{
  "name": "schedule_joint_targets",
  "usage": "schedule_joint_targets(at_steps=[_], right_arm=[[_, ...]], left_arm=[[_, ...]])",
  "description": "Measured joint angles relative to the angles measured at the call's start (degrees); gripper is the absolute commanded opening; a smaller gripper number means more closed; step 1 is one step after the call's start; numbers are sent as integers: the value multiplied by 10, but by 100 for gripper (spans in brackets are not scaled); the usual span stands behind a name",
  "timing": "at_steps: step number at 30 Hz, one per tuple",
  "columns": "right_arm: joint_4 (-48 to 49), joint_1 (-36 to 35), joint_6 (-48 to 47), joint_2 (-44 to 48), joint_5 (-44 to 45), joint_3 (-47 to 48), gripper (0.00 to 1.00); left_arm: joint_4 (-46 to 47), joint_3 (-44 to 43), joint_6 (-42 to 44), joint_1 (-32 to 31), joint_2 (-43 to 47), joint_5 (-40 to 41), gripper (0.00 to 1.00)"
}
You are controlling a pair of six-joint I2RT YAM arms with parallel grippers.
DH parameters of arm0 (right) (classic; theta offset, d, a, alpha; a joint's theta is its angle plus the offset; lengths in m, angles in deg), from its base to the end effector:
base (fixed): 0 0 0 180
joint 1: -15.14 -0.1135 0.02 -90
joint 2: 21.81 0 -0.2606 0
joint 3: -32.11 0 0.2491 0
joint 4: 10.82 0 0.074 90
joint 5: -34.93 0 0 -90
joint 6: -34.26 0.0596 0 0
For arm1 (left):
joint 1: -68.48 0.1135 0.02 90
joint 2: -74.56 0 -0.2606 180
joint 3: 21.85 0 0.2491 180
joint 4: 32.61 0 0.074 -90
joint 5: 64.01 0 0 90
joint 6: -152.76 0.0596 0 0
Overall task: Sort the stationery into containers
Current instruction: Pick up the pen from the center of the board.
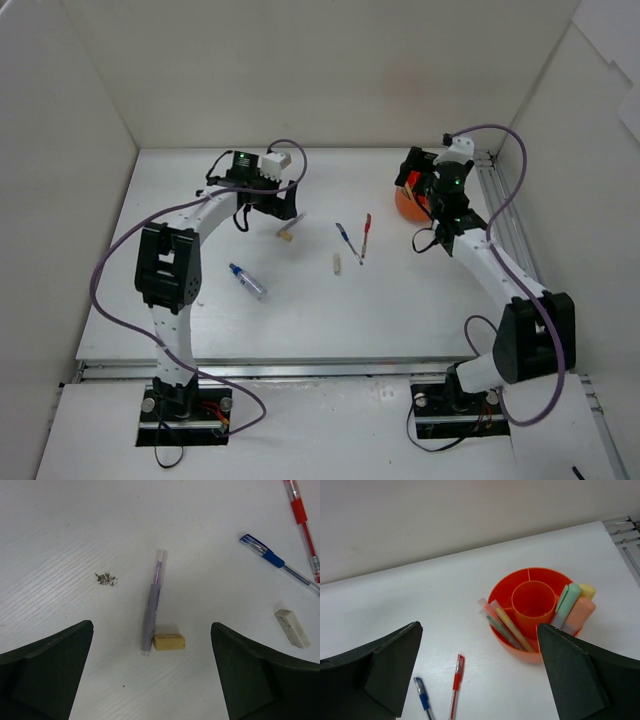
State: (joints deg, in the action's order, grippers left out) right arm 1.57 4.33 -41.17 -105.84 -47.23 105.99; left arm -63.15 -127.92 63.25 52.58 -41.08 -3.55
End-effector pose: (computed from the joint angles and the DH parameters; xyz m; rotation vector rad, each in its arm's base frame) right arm 0.3660 0.0616 0.3340 0.1595 1.5289 0.2478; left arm 0.4484 -0.1583 0.2259 0.5928 2.1839 -0.7269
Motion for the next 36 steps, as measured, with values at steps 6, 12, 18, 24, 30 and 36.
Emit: schedule_joint_targets(at_steps=[6,12,18,24,30,36], right_arm=[[-51,-5,25,102,-17,-71,98],[-95,-9,41,176,-17,-129,98],[-122,-9,50,245,-13,-164,98],[-135,-9,62,285,-7,-185,98],[-146,-9,69,304,-8,-200,98],[-155,-9,79,323,-17,-207,98]], left_arm=[[-46,-61,28,-22,-56,45,100],[-93,-121,34,-27,-117,79,90],[-123,-157,40,-43,-158,132,76],[-140,-162,45,-68,-162,152,42],[-142,-176,40,-70,-170,159,0],[-145,-182,39,-70,-172,158,0]])
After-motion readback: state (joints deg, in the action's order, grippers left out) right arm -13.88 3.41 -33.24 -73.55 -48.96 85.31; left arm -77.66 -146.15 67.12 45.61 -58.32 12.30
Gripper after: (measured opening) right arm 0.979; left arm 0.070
